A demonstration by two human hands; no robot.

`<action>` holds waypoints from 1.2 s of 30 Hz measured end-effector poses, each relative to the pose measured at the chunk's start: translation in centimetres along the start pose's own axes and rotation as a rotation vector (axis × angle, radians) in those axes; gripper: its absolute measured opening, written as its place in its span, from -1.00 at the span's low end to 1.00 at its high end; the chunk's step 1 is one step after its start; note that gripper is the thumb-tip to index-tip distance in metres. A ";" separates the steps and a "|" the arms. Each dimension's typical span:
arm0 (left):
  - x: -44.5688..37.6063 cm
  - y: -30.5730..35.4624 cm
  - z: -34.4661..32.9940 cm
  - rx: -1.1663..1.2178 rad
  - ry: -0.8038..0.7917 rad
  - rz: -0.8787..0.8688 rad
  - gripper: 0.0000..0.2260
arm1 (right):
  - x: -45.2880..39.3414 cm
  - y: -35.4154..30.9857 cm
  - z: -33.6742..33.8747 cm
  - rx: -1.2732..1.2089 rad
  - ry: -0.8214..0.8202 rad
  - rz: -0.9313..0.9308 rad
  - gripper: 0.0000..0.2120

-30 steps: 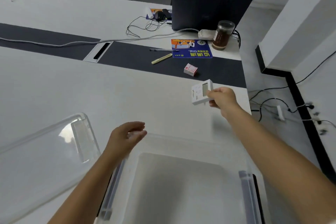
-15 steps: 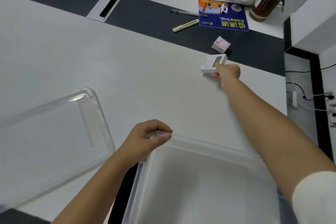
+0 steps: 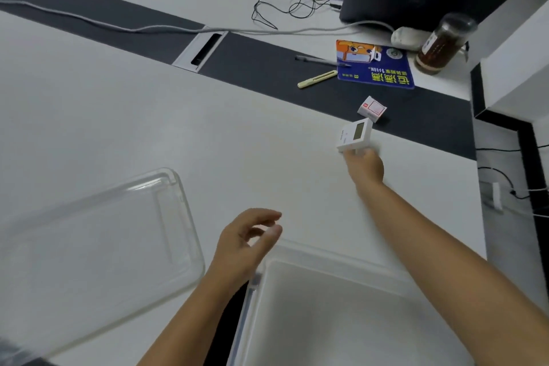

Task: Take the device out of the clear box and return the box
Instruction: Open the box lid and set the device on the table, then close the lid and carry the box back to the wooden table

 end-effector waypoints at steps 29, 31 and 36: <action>8.3 -11.0 26.4 -0.157 0.970 0.631 -0.37 | 17.2 -13.8 -18.8 0.139 -0.378 0.326 -0.88; 7.7 -8.8 25.2 -0.121 0.902 0.540 -0.40 | 16.3 -16.2 -14.7 0.062 -0.271 0.418 -0.77; 5.7 -3.5 19.1 -0.183 0.706 0.334 -0.52 | 15.4 -15.9 -1.8 0.094 -0.011 0.478 -0.73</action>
Point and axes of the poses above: each hand's wrist, its own x-axis away from the middle knuckle, its own z-axis out of the back of the hand, y = z × x, the point moved 3 cm from there along -x, towards the middle knuckle, and after that the axes turned 14 degrees about z, right-handed, at the moved point
